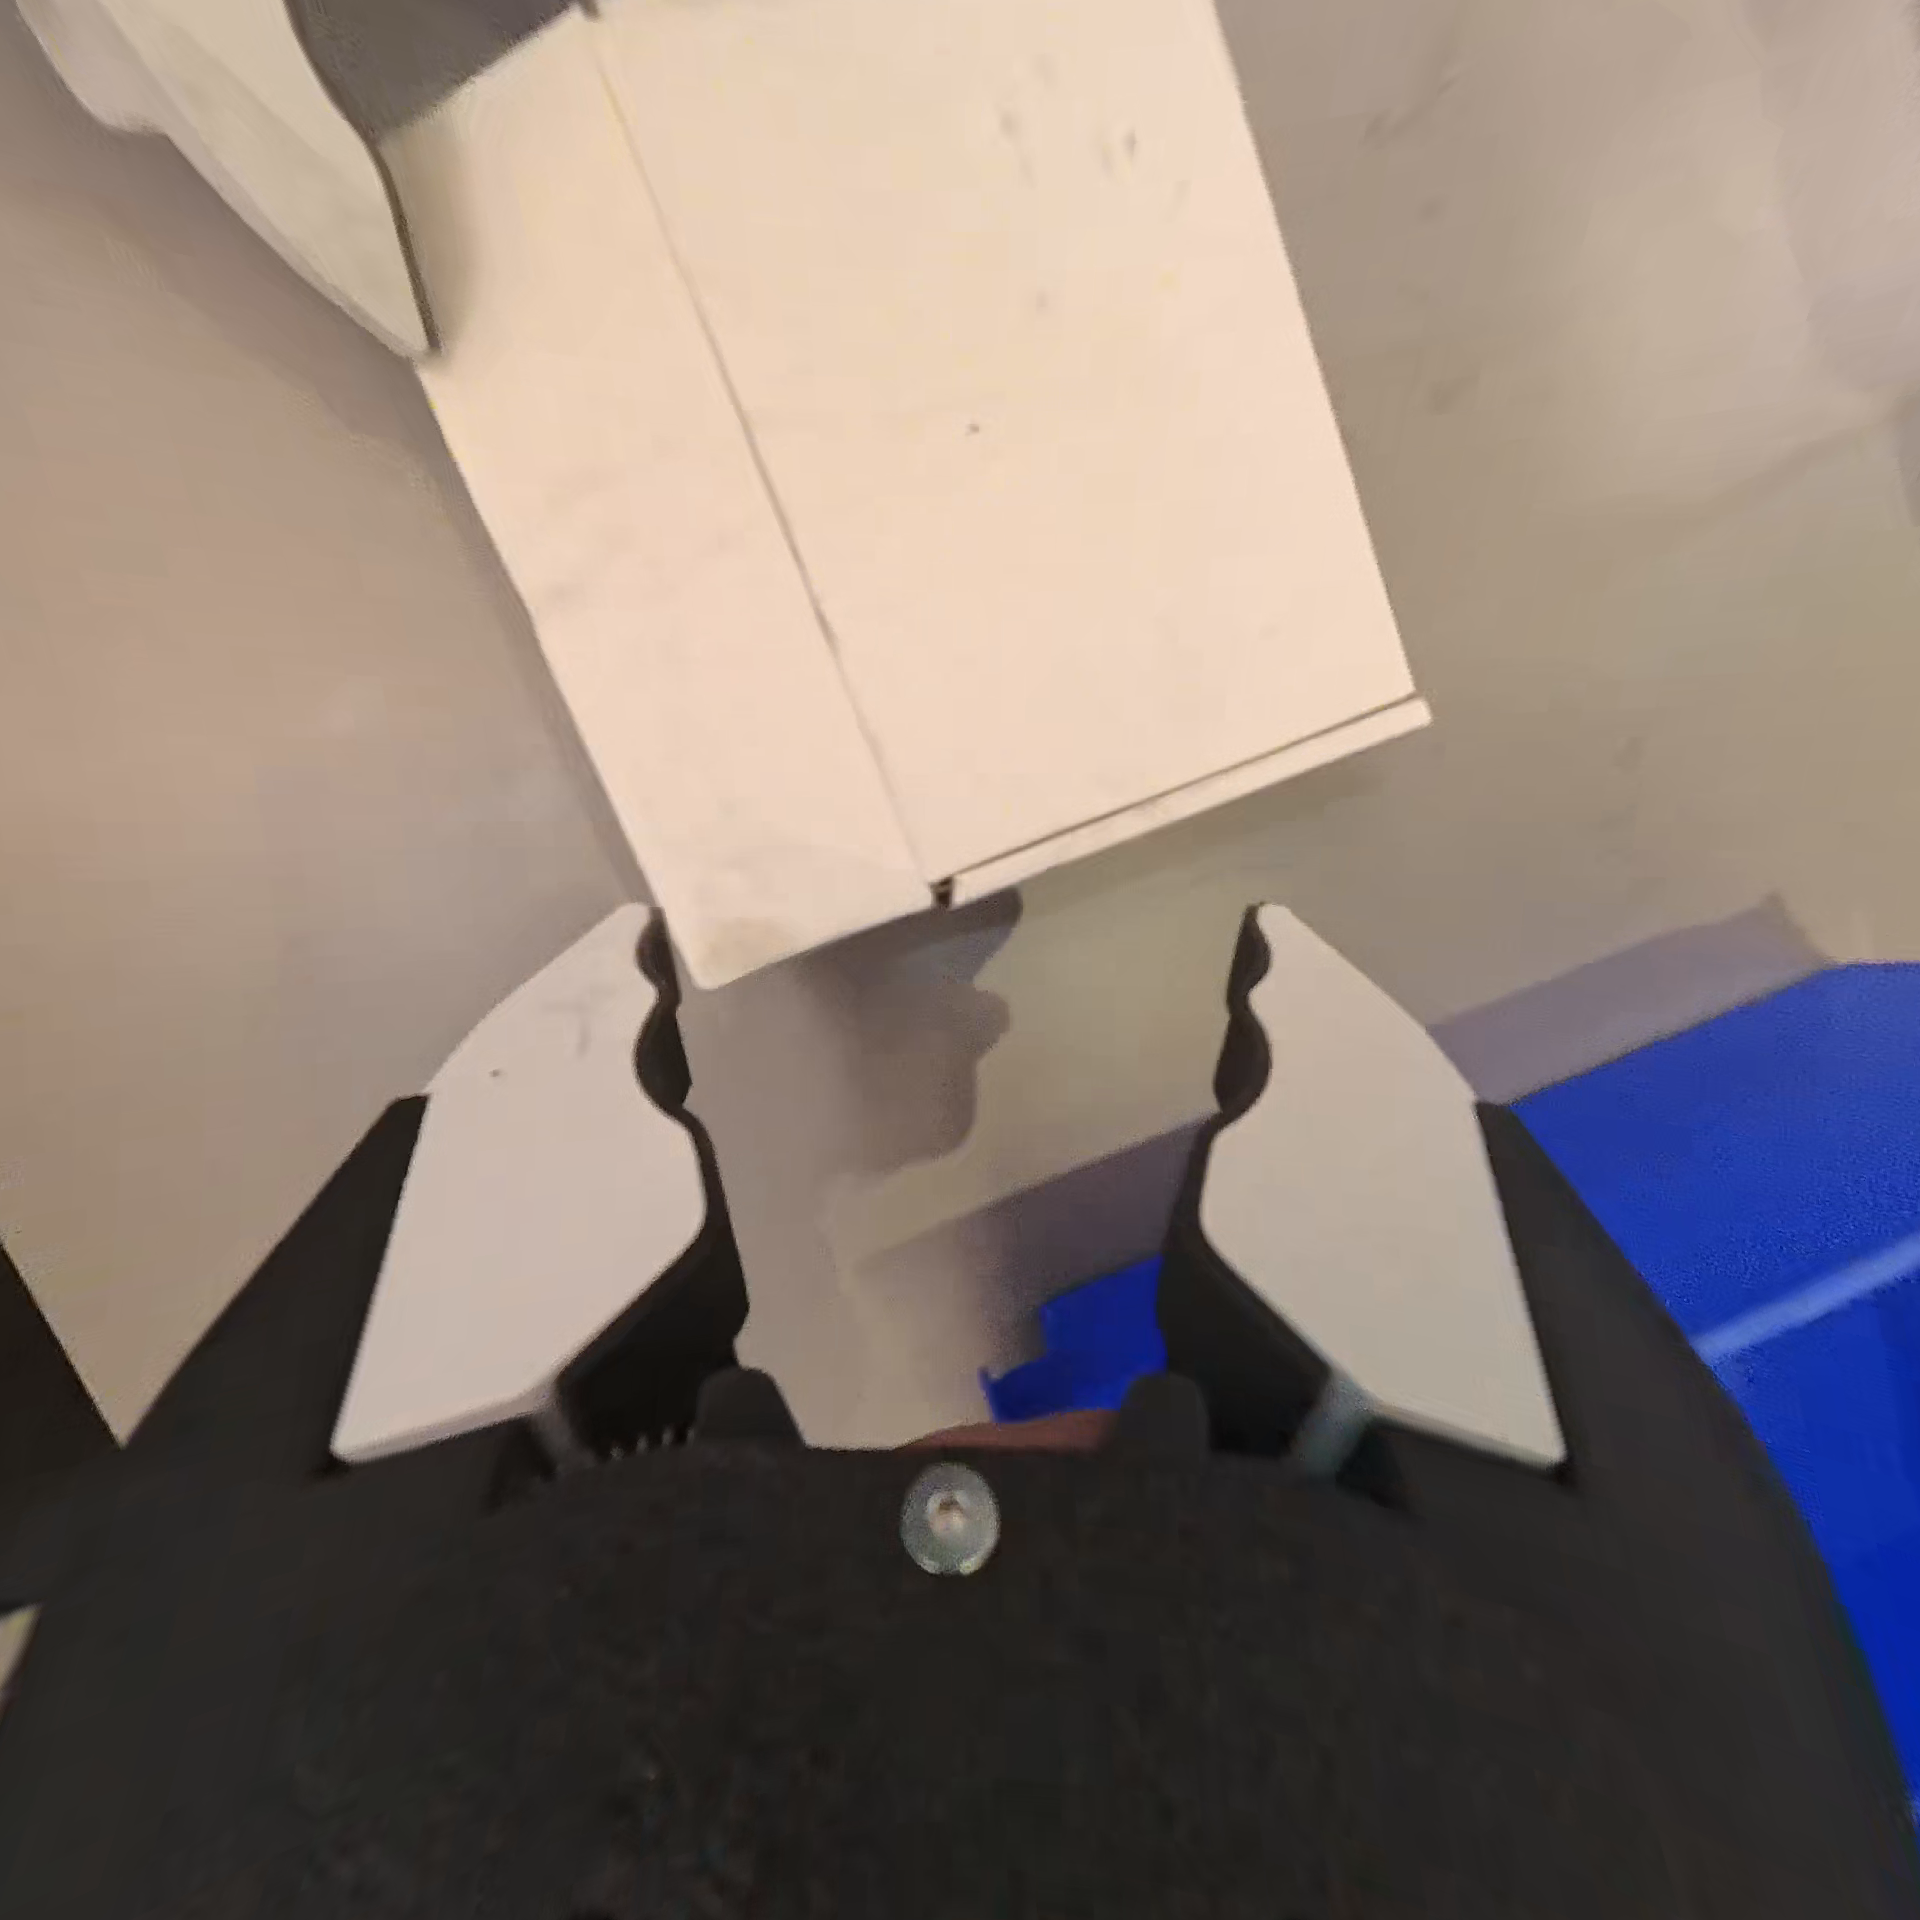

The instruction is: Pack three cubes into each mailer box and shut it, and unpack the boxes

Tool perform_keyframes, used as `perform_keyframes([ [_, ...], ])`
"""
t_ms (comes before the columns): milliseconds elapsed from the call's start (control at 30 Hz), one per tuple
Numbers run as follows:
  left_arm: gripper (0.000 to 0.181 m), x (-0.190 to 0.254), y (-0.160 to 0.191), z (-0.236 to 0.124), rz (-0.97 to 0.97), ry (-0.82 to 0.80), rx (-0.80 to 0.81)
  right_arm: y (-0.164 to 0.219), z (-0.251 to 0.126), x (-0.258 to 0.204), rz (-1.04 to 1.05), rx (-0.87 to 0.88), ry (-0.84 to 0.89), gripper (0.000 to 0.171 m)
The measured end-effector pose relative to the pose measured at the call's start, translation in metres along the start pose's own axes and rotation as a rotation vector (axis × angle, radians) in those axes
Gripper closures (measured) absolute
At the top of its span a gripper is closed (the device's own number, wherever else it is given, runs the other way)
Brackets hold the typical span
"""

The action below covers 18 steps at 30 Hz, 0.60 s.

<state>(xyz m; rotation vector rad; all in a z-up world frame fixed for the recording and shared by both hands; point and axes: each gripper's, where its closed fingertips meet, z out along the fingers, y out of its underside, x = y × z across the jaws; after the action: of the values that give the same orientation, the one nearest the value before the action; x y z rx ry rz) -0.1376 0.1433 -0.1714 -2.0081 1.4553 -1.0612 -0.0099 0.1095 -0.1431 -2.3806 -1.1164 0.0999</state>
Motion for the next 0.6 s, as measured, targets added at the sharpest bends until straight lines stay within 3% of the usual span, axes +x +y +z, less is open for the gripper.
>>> perform_keyframes([
  [100, 0.094, -0.001, -0.001, 0.003, 0.026, 0.044, -0.005, -0.007, 0.013, 0.006, -0.064, -0.035, -0.067, 0.051],
  [233, 0.092, -0.002, -0.001, 0.005, 0.062, 0.074, -0.023, -0.01, 0.018, 0.006, -0.201, -0.223, -0.027, 0.048],
  [367, 0.09, -0.003, 0.0, 0.007, 0.077, 0.083, -0.028, -0.03, 0.013, -0.001, -0.352, -0.263, 0.016, 0.047],
  [600, 0.094, -0.006, 0.006, 0.01, 0.143, 0.02, -0.065, -0.013, 0.043, 0.034, -0.322, -0.39, -0.006, 0.025],
])
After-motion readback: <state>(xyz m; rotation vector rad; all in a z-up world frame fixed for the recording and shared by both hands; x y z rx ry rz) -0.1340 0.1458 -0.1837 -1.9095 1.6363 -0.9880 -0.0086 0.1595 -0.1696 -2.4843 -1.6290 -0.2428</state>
